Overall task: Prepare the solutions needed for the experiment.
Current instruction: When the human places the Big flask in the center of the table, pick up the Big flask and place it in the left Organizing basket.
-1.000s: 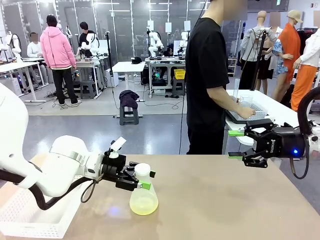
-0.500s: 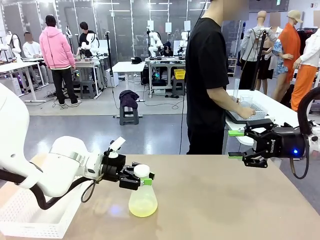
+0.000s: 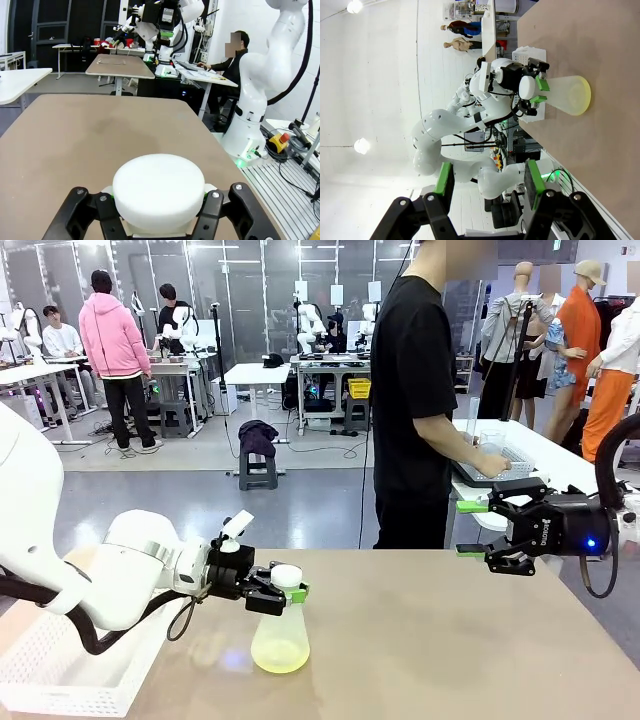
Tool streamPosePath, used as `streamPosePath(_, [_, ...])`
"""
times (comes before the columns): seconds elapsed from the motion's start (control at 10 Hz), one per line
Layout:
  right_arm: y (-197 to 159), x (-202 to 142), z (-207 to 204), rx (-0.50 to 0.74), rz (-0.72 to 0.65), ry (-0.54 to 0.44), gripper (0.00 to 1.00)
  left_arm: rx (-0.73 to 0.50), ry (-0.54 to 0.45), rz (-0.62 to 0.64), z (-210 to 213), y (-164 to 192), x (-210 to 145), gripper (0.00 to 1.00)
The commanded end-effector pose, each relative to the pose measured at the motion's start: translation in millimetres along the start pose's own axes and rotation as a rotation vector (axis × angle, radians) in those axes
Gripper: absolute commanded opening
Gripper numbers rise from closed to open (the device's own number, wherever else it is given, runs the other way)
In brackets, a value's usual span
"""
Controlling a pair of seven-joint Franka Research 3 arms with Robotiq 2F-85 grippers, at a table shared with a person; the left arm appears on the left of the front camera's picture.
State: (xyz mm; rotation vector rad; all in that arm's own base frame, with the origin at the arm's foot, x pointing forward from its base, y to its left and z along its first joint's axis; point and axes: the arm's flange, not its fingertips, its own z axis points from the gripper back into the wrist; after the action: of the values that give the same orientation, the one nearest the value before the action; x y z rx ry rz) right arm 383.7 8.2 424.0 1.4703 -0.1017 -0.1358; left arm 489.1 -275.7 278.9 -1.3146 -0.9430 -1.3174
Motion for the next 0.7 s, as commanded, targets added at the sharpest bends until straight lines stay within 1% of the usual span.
streamPosePath(0.0, [0.4,-0.7,0.3,0.005,0.003,0.000,0.72,0.012,-0.017,-0.022,0.5,-3.1,-2.5,0.00])
streamPosePath(0.1, [0.4,-0.7,0.3,0.005,0.003,0.000,0.72,0.027,-0.008,-0.045,7.5,-7.8,4.3,0.00])
streamPosePath(0.2, [0.4,-0.7,0.3,0.005,0.003,0.000,0.72,0.023,0.020,-0.044,15.1,-16.6,11.4,0.00])
streamPosePath(0.3, [0.4,-0.7,0.3,0.005,0.003,0.000,0.72,0.044,0.042,-0.057,24.4,-25.4,20.2,0.00])
streamPosePath(0.4, [0.4,-0.7,0.3,0.005,0.003,0.000,0.72,0.057,0.049,-0.067,34.4,-33.9,28.1,0.00])
streamPosePath(0.5, [0.4,-0.7,0.3,0.005,0.003,0.000,0.72,0.061,0.045,-0.078,47.3,-43.4,37.0,0.00])
streamPosePath(0.6, [0.4,-0.7,0.3,0.005,0.003,0.000,0.72,0.051,0.021,-0.079,60.7,-50.7,44.4,0.00])
